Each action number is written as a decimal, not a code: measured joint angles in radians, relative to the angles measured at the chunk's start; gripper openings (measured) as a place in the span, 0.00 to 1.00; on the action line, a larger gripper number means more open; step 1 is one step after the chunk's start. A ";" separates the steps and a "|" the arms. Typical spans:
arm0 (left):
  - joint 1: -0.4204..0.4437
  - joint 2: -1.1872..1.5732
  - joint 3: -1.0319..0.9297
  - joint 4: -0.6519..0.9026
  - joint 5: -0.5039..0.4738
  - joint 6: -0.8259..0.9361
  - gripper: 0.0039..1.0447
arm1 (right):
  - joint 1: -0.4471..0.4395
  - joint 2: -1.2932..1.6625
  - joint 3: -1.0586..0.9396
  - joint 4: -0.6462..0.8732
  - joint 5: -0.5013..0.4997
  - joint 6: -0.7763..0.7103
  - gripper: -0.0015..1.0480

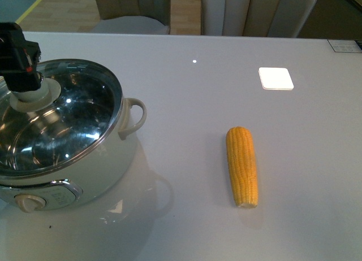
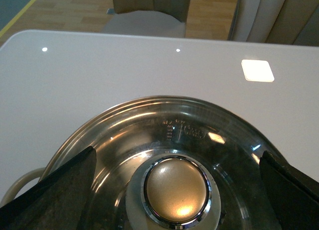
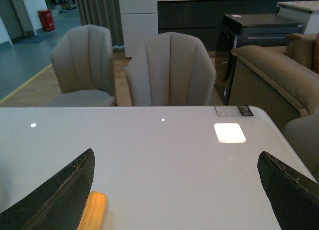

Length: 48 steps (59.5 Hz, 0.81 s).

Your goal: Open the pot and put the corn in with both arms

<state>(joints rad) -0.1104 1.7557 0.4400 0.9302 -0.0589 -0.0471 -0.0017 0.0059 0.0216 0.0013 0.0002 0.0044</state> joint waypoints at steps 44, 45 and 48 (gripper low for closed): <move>0.008 0.238 0.053 0.134 0.010 0.040 0.78 | 0.000 0.000 0.000 0.000 0.000 0.000 0.92; 0.008 0.239 0.053 0.135 0.011 0.038 0.76 | 0.000 0.000 0.000 0.000 0.000 0.000 0.92; 0.006 0.243 0.053 0.143 0.013 0.041 0.68 | 0.000 0.000 0.000 0.000 0.000 0.000 0.92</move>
<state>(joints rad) -0.1043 1.9987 0.4934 1.0729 -0.0460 -0.0063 -0.0017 0.0059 0.0216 0.0013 0.0002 0.0044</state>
